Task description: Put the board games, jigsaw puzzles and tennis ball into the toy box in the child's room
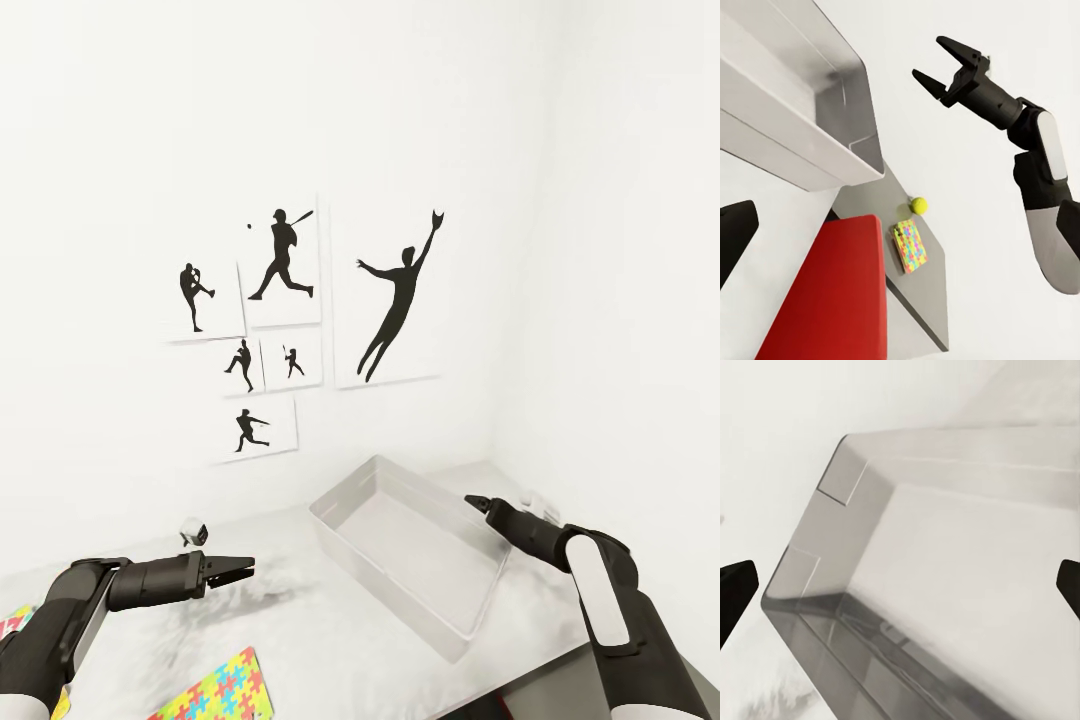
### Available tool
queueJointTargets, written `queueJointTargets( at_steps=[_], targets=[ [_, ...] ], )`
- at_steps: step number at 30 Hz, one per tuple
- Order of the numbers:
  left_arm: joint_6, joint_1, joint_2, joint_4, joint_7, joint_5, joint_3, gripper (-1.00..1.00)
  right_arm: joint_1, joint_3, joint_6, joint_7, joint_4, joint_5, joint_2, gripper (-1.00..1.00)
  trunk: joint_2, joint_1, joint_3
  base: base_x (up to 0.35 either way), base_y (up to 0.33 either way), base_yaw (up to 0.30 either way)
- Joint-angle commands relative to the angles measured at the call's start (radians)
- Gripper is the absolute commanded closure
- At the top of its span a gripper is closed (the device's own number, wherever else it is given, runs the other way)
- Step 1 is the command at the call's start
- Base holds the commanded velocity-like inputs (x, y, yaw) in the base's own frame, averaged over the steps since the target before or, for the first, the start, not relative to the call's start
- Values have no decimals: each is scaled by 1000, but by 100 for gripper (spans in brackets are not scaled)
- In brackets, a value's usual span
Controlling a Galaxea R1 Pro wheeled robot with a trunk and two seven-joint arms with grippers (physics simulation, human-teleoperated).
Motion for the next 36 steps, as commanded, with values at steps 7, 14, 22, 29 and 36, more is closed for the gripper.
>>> queueJointTargets(
  at_steps=[7, 14, 22, 29, 36],
  targets=[
    [11, 0, 0, 0, -4, -1, 0, -100, 0, -2, 3, -2, -2, -5, 0, -100, -1, 0, 0, 0, 0, 0],
    [11, 0, 0, 0, -4, -1, 0, -100, 0, -2, 3, -2, -11, -6, 4, -100, -1, 0, 0, 0, 0, 0],
    [11, 0, 0, 0, -4, -1, 0, -100, 0, -4, 3, -2, -49, -6, 7, -100, -1, 0, 0, 0, 0, 0],
    [11, 0, 0, 0, -4, -1, 0, -100, 0, -5, 4, -2, -56, -6, 7, -100, -1, 0, 0, 0, 0, 0],
    [11, 0, 0, 0, -4, -1, 0, -100, 0, -6, 4, -2, -57, -6, 7, -100, -1, 0, 0, 0, 0, 0]
  ],
)
